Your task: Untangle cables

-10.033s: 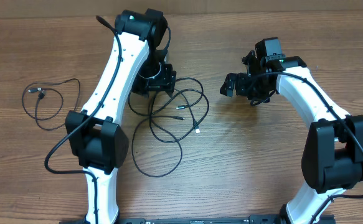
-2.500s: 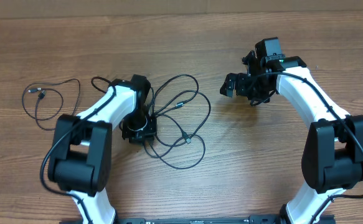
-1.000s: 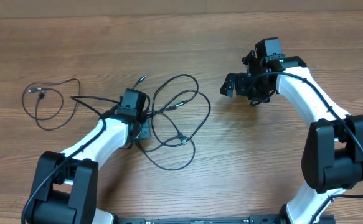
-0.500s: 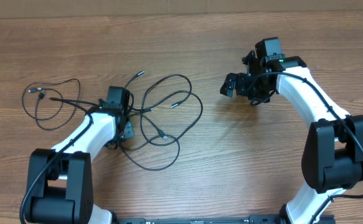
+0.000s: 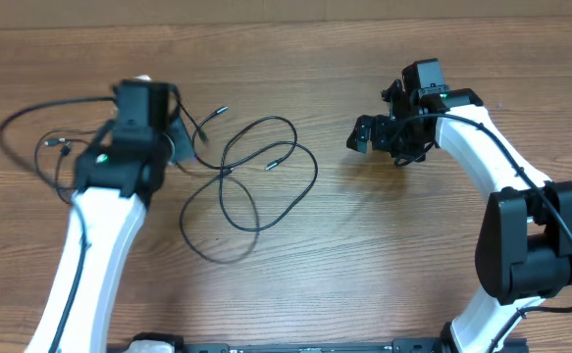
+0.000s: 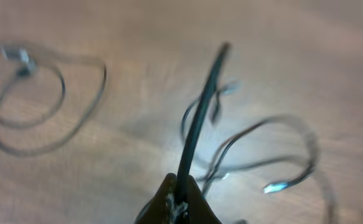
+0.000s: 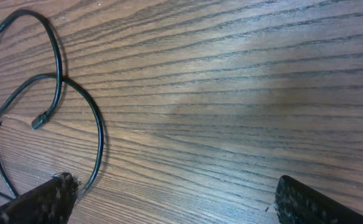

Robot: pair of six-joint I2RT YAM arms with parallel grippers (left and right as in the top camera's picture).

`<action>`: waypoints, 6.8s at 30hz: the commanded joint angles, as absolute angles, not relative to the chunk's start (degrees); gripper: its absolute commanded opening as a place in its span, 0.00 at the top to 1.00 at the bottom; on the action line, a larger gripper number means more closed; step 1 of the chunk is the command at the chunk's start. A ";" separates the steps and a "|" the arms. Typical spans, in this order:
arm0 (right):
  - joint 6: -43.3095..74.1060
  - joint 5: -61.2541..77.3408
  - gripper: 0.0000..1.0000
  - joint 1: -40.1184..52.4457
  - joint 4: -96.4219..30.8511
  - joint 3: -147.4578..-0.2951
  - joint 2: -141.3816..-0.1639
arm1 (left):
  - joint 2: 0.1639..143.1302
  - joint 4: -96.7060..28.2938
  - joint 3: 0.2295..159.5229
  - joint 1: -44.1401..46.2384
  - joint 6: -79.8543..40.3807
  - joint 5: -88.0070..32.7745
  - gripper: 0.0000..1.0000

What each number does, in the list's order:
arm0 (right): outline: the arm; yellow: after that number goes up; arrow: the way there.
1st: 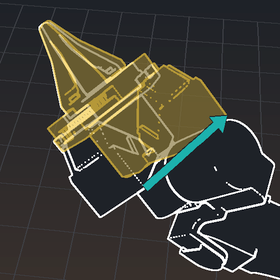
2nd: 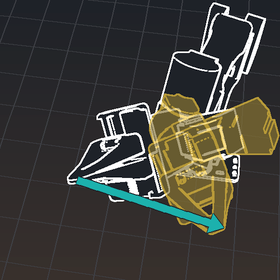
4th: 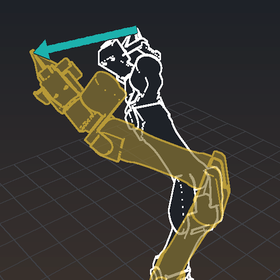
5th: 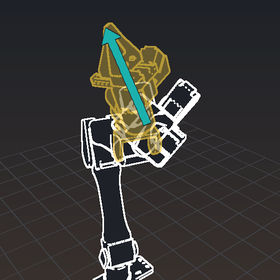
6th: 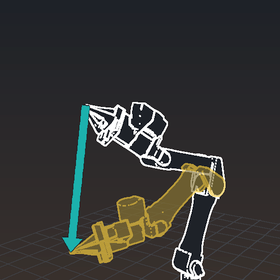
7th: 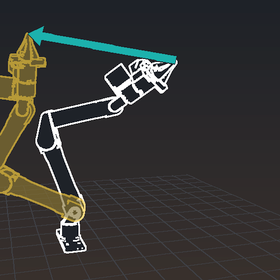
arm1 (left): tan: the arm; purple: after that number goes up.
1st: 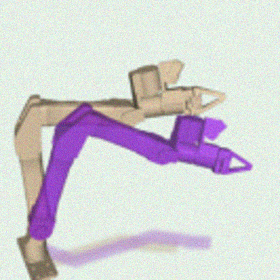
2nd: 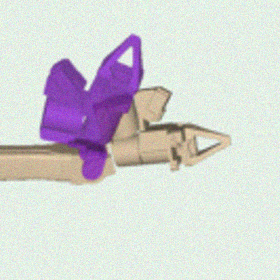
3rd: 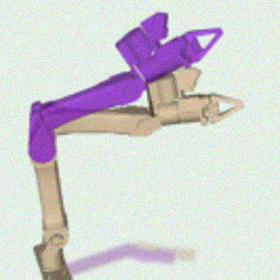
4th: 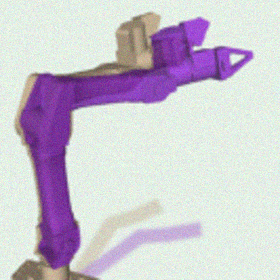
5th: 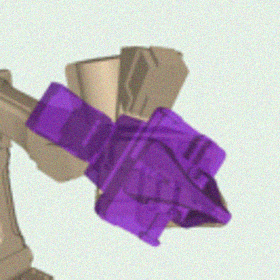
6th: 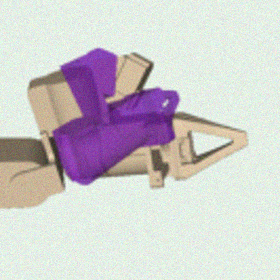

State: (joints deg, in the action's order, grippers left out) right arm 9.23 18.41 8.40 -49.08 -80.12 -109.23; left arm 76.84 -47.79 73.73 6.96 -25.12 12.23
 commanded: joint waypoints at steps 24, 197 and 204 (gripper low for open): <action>9.34 18.02 0.00 8.60 -48.88 -79.88 -107.81 | 99.63 -68.01 70.24 6.37 -8.54 -5.74 0.82; 9.37 18.00 0.00 8.60 -48.88 -79.88 -107.81 | 103.81 -36.51 61.67 8.34 -25.76 -3.01 0.51; 9.37 18.00 0.00 8.60 -48.88 -79.88 -107.81 | 103.81 -35.14 60.66 8.36 -25.76 -3.42 0.74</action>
State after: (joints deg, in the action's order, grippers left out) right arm 9.26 18.41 8.40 -49.06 -80.12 -109.23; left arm 103.92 -35.62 61.25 8.23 -25.32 -2.92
